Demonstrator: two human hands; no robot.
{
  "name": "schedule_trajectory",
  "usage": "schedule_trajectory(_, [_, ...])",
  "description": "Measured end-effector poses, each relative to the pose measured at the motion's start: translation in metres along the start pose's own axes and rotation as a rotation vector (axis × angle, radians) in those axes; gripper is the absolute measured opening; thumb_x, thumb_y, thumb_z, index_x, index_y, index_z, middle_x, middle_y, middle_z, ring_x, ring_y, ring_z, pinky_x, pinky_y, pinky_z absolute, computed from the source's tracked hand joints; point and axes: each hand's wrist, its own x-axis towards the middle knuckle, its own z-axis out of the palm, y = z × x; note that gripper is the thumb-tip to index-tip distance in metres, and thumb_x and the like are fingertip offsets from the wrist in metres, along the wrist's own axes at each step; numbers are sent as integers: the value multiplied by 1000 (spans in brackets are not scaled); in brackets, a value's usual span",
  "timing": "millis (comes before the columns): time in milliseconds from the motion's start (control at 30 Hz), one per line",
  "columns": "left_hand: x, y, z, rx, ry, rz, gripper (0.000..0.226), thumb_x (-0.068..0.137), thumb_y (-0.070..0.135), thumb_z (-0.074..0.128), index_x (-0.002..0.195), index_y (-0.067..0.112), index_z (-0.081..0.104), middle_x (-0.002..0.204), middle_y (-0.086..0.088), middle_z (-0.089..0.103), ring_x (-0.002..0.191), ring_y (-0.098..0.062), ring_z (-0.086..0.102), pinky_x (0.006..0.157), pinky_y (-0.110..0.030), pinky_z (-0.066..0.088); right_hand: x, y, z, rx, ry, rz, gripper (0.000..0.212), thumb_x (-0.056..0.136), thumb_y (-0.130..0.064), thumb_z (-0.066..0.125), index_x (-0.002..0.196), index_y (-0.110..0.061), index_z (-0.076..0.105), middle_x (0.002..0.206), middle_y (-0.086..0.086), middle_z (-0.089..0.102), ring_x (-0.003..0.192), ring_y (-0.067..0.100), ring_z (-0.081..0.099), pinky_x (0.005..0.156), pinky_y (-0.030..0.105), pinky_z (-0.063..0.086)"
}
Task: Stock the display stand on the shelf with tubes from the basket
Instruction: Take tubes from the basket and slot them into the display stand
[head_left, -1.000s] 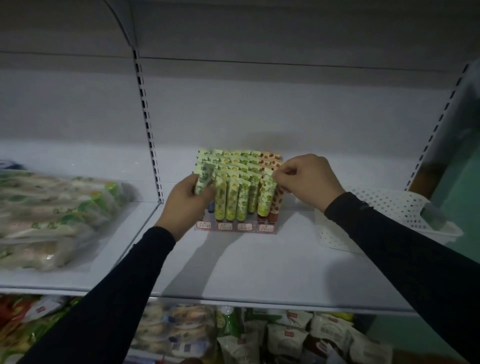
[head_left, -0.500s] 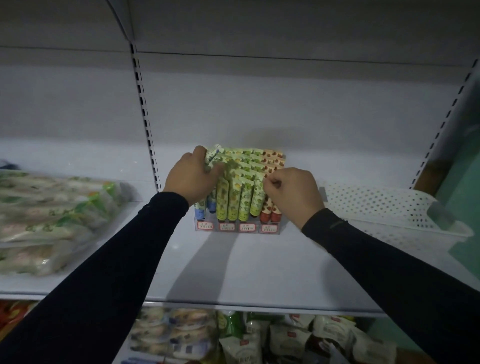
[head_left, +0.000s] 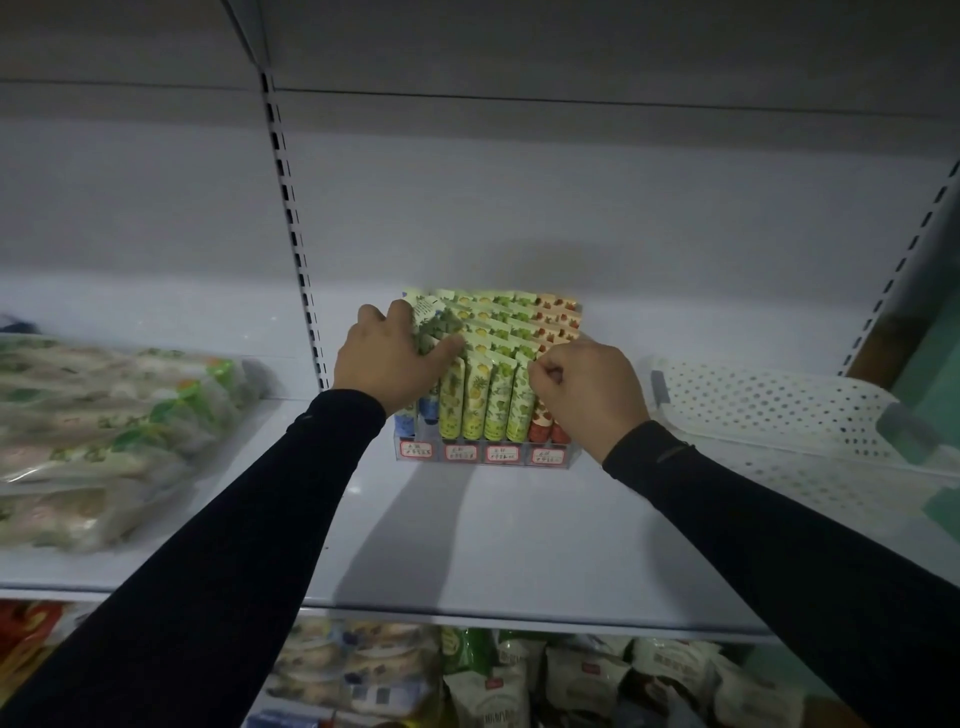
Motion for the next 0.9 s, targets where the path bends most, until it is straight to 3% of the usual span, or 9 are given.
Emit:
schedule_trajectory(700, [1,1,3,-16,5,-1,67,88,64,54,126,9,46,109,-8,39,107,-32,50,81,-34,37,16,0,-2,-31,-96,45,28,90,-25,58,71,-8,71,69,5,69,68,21,62,63,29,52])
schedule_trajectory(900, [1,1,2,-24,-1,-8,66,88,63,55,125,9,46,106,-7,36,105,-32,50,80,-34,38,19,-1,-3,-85,-138,54,29,89,-24,58,67,-6,65,69,9,66,68,24,62,54,24,37])
